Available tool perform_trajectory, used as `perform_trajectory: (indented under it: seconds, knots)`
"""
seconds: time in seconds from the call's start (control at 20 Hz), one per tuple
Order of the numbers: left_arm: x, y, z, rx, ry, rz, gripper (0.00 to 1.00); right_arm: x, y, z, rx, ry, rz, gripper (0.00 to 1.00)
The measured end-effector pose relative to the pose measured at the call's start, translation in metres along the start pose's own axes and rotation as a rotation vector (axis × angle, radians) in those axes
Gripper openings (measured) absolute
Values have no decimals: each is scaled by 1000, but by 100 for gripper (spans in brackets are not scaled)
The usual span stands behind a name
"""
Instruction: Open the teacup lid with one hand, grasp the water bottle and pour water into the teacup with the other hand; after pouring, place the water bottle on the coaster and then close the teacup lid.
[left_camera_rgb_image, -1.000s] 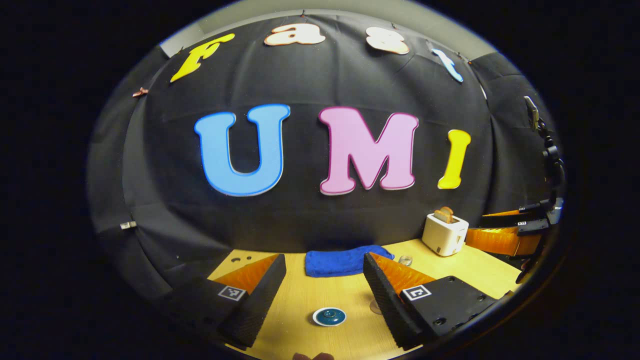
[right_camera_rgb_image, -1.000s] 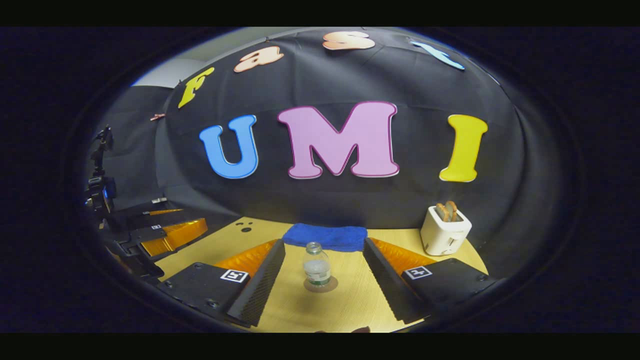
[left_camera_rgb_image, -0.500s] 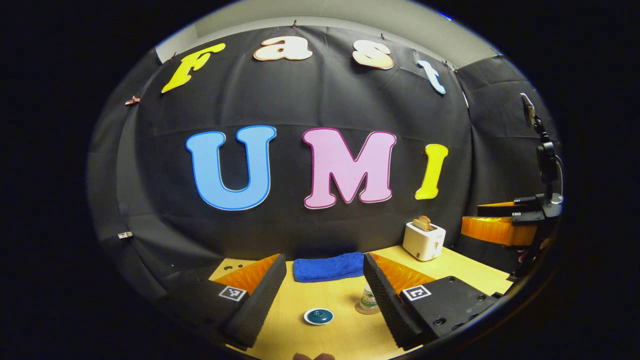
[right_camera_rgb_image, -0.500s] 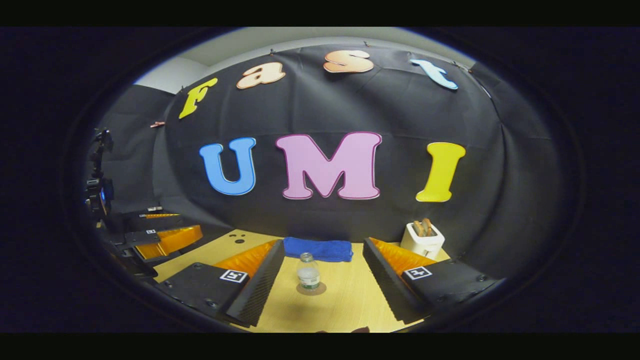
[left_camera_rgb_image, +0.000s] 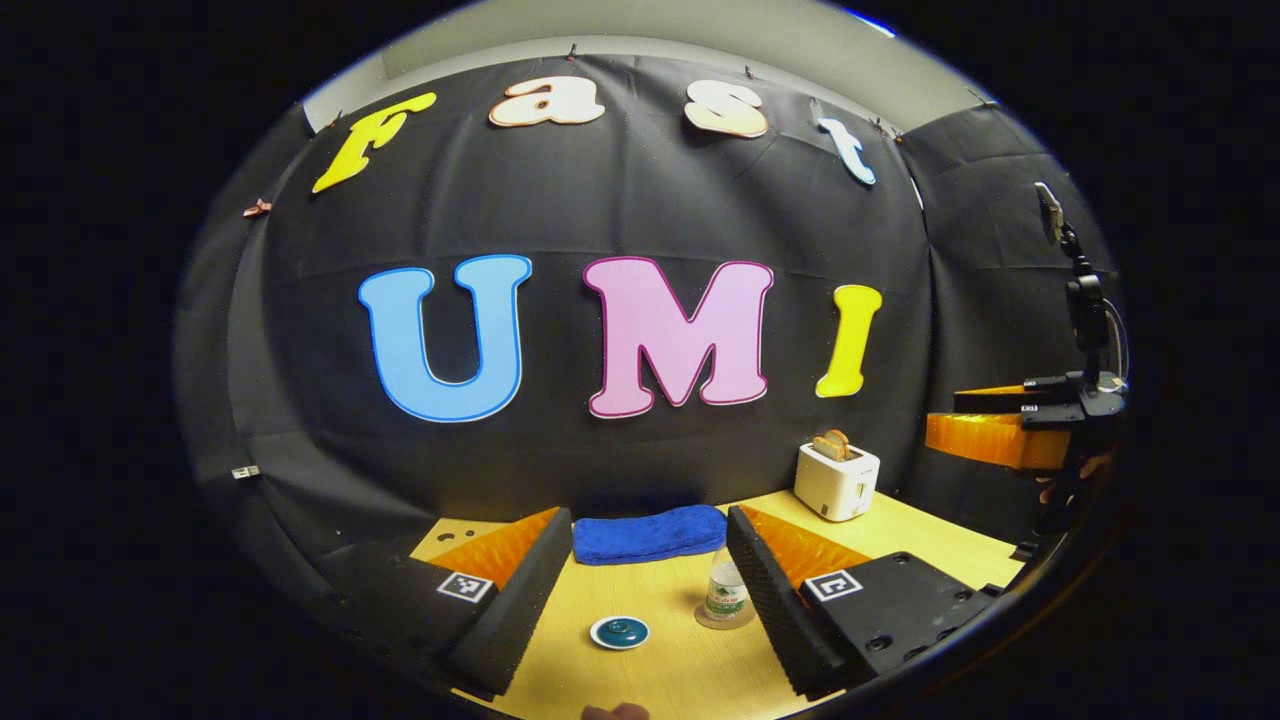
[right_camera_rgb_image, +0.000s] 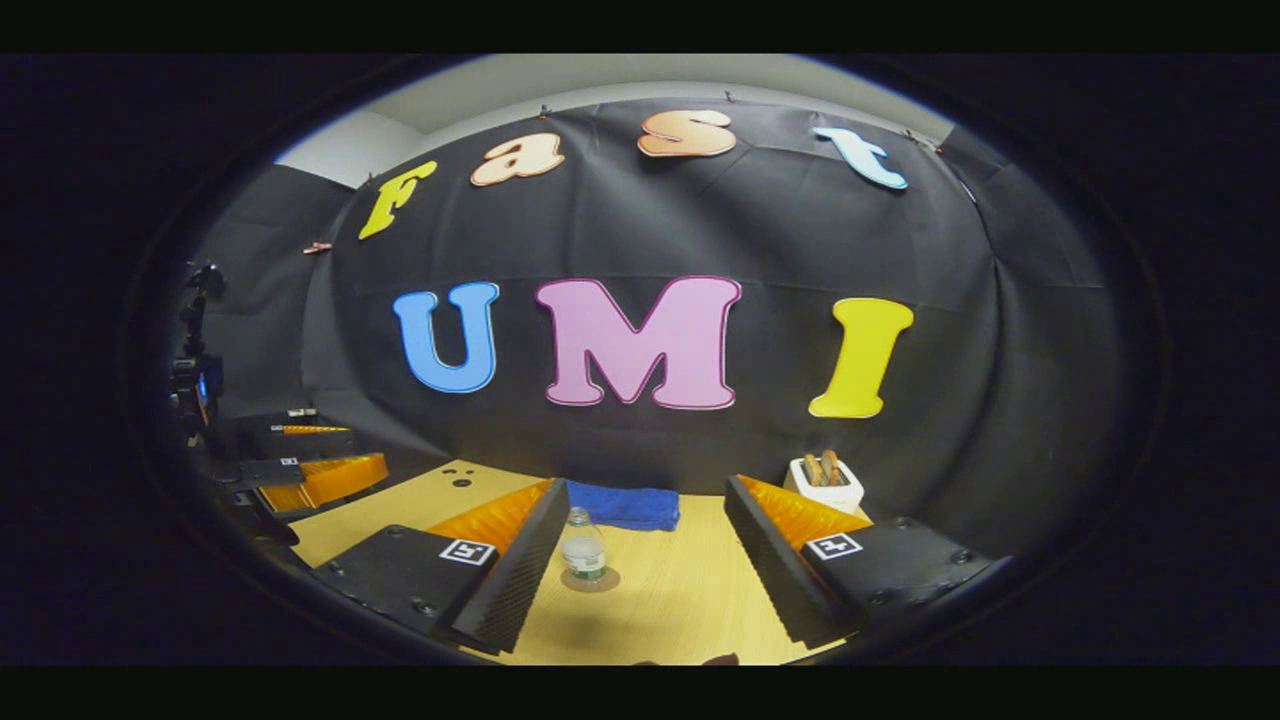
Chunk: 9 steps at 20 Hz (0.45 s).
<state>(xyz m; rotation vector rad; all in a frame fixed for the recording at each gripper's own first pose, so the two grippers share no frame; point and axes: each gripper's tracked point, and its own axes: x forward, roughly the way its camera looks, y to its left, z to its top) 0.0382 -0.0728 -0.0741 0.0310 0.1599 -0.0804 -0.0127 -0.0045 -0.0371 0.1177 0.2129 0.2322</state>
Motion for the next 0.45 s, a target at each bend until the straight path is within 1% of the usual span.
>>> perform_trajectory:
  seconds: [0.25,0.35,0.4,0.45]
  knots:
    - [-4,-6,-7,-35,16,73,97,-9,-15,-5,9,5,36,96]
    - [-6,-11,-7,-33,16,86,98,-14,-21,-6,7,-3,42,96]
    - [-8,-15,-9,-29,20,88,100,-17,-24,-7,0,-4,43,96]
    - [-9,-19,-10,-25,23,90,97,-19,-24,-9,-2,-4,48,96]
